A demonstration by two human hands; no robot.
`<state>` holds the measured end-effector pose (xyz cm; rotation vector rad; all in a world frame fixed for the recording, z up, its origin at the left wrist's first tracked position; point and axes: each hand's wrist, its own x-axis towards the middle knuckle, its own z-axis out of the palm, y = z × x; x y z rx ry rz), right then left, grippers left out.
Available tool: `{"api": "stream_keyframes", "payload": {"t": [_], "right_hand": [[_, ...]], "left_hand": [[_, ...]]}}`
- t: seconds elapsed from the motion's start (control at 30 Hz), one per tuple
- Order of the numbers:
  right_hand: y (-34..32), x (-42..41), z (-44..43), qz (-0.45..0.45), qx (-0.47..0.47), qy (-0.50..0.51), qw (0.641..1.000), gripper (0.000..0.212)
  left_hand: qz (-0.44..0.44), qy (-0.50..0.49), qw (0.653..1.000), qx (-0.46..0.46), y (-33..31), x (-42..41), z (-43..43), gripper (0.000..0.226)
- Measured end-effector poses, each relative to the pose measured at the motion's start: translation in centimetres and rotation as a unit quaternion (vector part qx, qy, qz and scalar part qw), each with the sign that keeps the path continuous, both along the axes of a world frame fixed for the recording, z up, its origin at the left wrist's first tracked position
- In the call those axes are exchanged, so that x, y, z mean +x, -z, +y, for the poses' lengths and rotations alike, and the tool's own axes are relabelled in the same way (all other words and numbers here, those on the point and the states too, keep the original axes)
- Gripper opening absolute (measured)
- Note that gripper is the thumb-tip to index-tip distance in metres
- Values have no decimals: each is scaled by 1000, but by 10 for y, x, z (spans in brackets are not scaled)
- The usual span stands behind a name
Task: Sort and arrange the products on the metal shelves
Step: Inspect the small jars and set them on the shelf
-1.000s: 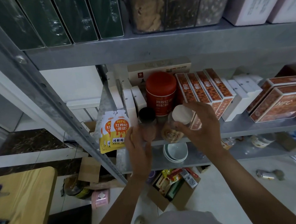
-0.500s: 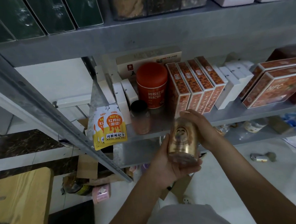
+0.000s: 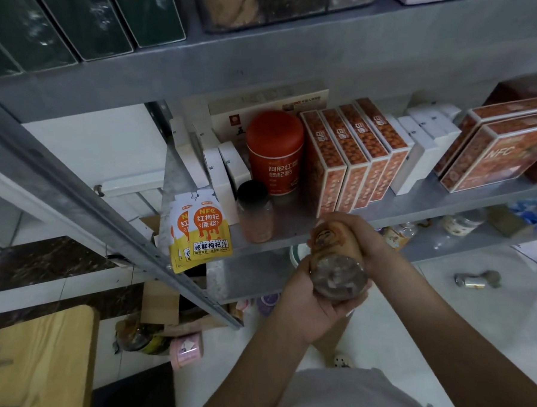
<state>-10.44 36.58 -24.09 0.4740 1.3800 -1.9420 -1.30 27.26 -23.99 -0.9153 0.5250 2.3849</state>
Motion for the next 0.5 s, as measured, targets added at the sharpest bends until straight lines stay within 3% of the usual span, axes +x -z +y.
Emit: {"api": "stream_keyframes", "payload": {"t": [0.03, 0.1, 0.13, 0.2, 0.23, 0.3, 0.37, 0.43, 0.5], "right_hand": [[-1, -4, 1, 75, 76, -3, 994, 16], [-5, -7, 1, 267, 261, -25, 927, 8], [-6, -6, 1, 331, 304, -27, 893, 6], [-11, -1, -2, 381, 301, -21, 874, 9], [-14, -1, -2, 379, 273, -21, 884, 9], [-20, -3, 1, 311, 160, -27, 937, 8], [-23, -4, 8, 212, 27, -35, 976, 30], [-23, -4, 12, 163, -29, -43, 985, 40], [-21, -4, 13, 170, -14, -45, 984, 34]], "left_hand": [[6, 7, 999, -42, 2, -1, -4, 49], [23, 35, 992, -122, 1, -5, -10, 47], [31, 47, 986, -158, 1, -8, -10, 50], [45, 61, 973, -219, 2, -9, -9, 56], [47, 55, 973, -220, 3, -9, -9, 57], [50, 40, 989, -135, 0, -9, -9, 58], [58, 34, 998, -5, -1, -7, -8, 60], [53, 25, 993, 99, -1, -6, -8, 59], [59, 19, 988, 145, -2, -3, -5, 61]]}}
